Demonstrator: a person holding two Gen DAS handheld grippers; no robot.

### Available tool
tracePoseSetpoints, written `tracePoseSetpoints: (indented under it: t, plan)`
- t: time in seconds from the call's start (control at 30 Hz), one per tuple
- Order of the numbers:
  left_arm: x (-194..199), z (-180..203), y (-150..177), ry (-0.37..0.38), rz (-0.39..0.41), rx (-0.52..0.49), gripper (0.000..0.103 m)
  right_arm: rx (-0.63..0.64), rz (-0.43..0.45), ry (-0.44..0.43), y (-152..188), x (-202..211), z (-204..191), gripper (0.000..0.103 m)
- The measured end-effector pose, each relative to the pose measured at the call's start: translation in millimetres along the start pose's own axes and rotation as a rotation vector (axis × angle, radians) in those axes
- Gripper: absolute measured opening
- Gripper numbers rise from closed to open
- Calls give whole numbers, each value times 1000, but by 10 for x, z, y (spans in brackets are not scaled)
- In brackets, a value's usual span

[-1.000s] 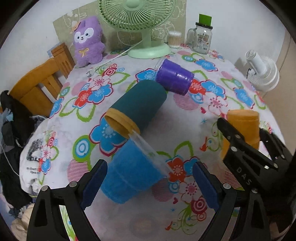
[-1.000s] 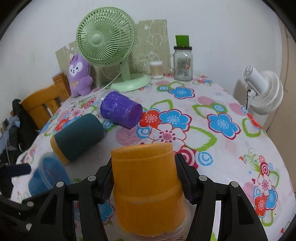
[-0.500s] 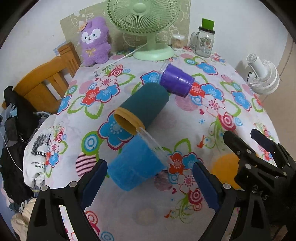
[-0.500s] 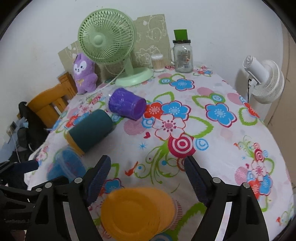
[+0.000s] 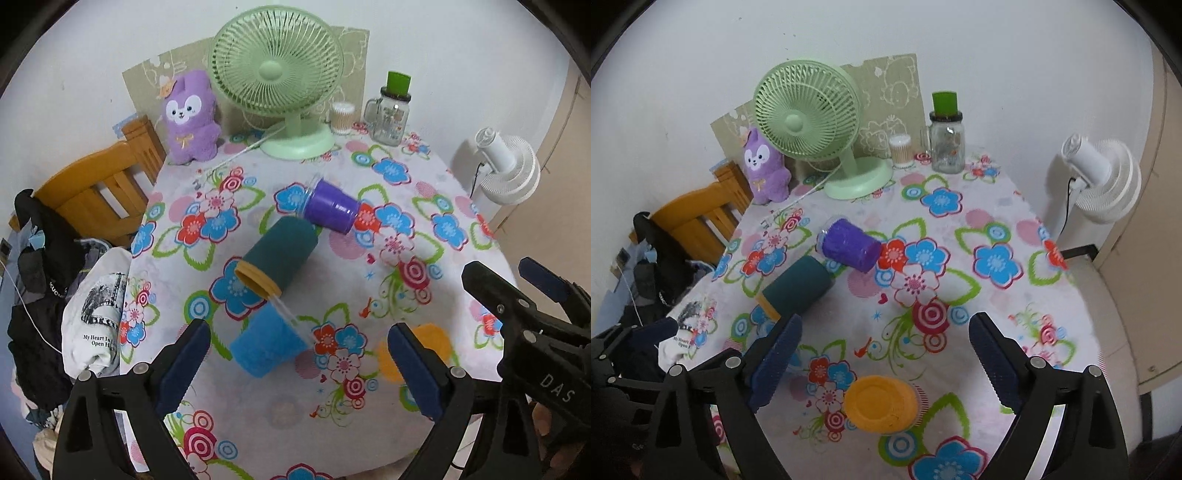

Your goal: Flip cup upside down

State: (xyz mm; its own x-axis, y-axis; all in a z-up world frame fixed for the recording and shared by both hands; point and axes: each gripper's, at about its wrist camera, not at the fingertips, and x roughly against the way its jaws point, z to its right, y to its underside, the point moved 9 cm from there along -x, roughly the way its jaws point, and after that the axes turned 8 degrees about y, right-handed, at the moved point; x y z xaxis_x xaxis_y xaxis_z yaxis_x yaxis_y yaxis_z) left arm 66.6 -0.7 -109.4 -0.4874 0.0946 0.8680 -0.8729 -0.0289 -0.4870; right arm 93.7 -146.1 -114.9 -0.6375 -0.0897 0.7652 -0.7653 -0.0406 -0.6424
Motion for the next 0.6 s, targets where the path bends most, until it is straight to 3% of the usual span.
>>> tracePoseSetpoints:
  t: [0.47,0.6]
  plan:
    - [521,-203,-270,2,91,80,103,57,59,43,-410,640,-35,95]
    - [632,-232,-276,-1,109,87,103,76,59,74,-424,740,-47,100]
